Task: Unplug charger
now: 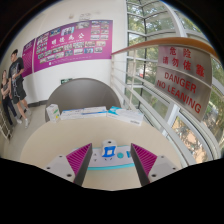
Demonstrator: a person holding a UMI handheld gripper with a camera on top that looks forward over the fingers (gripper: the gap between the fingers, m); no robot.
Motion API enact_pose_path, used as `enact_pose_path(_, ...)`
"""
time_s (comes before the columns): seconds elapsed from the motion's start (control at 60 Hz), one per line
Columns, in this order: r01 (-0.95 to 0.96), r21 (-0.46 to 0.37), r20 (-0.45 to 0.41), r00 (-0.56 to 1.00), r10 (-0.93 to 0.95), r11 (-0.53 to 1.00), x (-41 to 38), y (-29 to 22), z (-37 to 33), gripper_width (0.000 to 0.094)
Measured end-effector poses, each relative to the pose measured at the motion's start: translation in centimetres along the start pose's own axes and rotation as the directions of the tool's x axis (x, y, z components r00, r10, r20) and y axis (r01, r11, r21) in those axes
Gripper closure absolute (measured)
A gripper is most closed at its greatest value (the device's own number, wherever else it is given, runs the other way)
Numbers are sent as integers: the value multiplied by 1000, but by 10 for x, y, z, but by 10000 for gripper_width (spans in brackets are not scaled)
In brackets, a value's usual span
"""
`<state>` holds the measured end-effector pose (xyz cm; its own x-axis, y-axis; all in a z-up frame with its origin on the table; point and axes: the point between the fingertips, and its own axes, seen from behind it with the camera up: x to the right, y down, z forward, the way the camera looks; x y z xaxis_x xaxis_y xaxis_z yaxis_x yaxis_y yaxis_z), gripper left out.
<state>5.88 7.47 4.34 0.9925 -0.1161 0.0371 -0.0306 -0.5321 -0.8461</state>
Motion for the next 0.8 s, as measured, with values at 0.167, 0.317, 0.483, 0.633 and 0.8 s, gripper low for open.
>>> enact_pose_path(0.167,17,11,11,1000,-18,1000,-4,2,40,568)
enact_pose_path(0.317,12,28,24,1000,-13,1000,-10,1,43,697)
enact_pose_path(0.483,-9,0,41,999,9,1000,-12,-1,47,846)
enact_pose_path(0.633,2,-26,76,997,0,1000,-14,-2,45,854)
enact_pose_path(0.8,47,-19,119,992,-44,999,-16,-5,36,856)
